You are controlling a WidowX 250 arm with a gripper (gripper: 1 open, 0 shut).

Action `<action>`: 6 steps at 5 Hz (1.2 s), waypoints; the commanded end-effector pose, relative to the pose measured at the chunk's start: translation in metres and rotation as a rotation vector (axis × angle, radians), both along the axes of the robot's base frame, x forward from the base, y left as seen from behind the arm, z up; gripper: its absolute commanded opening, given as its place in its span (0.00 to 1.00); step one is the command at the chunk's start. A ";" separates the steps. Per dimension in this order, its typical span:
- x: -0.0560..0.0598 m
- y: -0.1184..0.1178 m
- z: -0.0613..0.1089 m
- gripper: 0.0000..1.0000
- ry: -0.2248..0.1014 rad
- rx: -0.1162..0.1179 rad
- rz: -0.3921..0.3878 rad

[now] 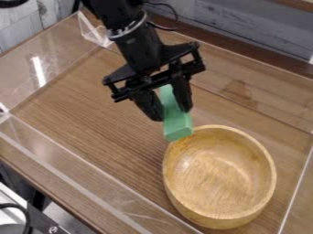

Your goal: Remove the green block from inside the brown bowl and put it on the table

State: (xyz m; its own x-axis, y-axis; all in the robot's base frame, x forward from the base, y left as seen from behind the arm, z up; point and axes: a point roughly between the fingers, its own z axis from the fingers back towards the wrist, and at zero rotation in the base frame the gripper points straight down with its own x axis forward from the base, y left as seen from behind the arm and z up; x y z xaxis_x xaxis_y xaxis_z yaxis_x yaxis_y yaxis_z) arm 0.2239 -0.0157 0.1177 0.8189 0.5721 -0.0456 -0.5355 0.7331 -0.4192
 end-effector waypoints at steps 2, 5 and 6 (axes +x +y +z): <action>0.004 0.003 0.001 0.00 -0.040 -0.010 -0.013; 0.006 0.002 -0.002 0.00 -0.055 -0.028 -0.056; 0.006 0.003 -0.003 0.00 -0.060 -0.034 -0.071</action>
